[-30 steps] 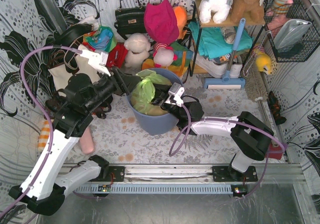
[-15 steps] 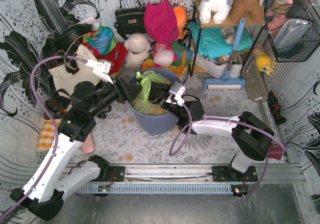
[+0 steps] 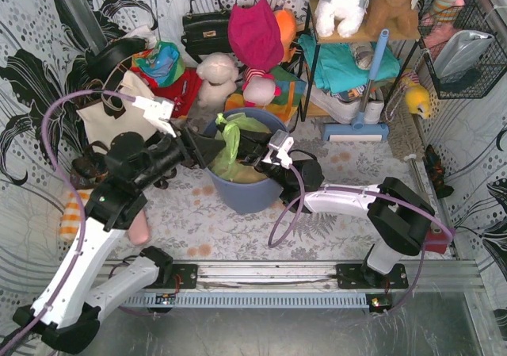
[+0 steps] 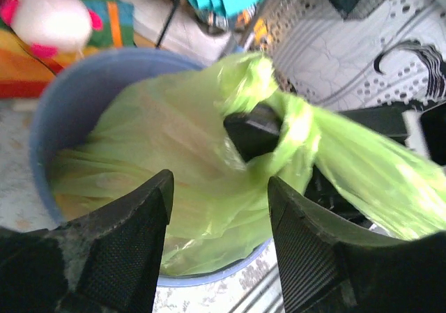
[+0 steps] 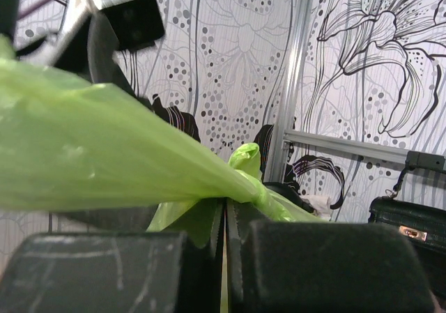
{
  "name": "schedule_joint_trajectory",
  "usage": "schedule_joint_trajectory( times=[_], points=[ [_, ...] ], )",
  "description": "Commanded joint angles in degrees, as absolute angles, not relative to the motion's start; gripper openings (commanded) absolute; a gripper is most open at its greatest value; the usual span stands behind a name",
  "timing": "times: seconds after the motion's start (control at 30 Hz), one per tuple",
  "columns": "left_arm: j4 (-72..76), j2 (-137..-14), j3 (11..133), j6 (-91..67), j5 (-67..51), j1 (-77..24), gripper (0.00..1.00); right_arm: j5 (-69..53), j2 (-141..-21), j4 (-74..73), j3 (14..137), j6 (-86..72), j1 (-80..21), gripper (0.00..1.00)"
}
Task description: Tie the trash bag
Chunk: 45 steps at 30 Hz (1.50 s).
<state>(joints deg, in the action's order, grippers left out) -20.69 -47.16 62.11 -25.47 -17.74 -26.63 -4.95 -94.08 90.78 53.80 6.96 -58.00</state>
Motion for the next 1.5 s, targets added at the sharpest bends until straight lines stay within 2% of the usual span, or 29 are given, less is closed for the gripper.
schedule_joint_trajectory(
  times=[0.0,0.17,0.57,0.67,0.97,1.0,1.03,1.1,1.13,1.27,1.47],
  points=[
    [-22.74,-44.24,68.91,-22.3,-6.78,-26.76,0.66,-5.89,-92.97,97.41,55.4,6.87,-58.43,0.0],
    [-20.41,-46.23,72.34,-21.78,-3.79,-26.75,0.68,-5.97,-93.07,97.39,55.11,6.34,-58.39,0.0],
    [-15.75,-55.61,75.87,-21.28,-9.86,-26.76,0.68,-5.95,-92.55,97.32,54.58,6.4,-58.39,0.0],
    [-16.0,-55.66,75.19,-21.2,-9.88,-26.81,0.61,-5.89,-92.39,97.29,54.49,6.59,-58.36,0.0],
    [-15.61,-54.58,74.75,-21.27,-10.59,-26.81,0.26,-5.8,-92.46,97.39,54.59,6.49,-58.37,0.0],
    [-15.49,-54.66,74.79,-21.4,-10.83,-26.8,0.25,-5.8,-92.38,97.31,54.5,6.4,-58.43,0.0],
    [-15.54,-54.72,74.95,-21.65,-11.25,-26.79,0.28,-5.8,-92.31,97.3,54.49,6.41,-58.37,0.0],
    [-16.02,-54.93,75.23,-21.89,-11.45,-26.78,0.46,-5.72,-92.26,97.29,54.36,6.42,-58.42,0.0],
    [-16.14,-54.89,75.12,-22.05,-11.51,-26.78,0.49,-5.76,-92.19,97.29,54.28,6.49,-58.39,0.0],
    [-16.79,-54.49,73.97,-22.09,-11.49,-26.79,0.5,-5.47,-92.09,97.3,54.06,6.83,-58.37,0.0],
    [-18.01,-54.59,73.46,-21.88,-11.19,-26.81,0.44,-5.45,-92.02,97.36,53.96,6.53,-58.43,0.0]
  ],
)
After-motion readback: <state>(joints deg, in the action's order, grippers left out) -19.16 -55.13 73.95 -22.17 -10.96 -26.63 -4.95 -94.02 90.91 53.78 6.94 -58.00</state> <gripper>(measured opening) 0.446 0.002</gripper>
